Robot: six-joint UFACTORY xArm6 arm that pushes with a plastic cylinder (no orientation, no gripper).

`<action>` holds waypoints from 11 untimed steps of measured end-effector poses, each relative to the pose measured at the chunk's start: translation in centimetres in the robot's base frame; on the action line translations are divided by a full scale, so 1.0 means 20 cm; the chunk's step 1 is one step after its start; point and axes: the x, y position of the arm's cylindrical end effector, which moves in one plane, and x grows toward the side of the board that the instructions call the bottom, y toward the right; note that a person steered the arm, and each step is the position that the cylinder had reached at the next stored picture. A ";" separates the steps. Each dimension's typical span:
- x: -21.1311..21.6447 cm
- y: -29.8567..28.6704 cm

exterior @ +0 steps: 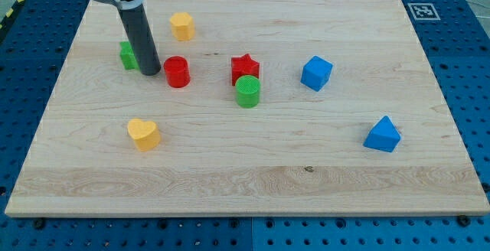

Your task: Move the red circle towards the green circle

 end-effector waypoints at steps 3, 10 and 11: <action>-0.01 -0.01; 0.18 0.20; 0.19 0.20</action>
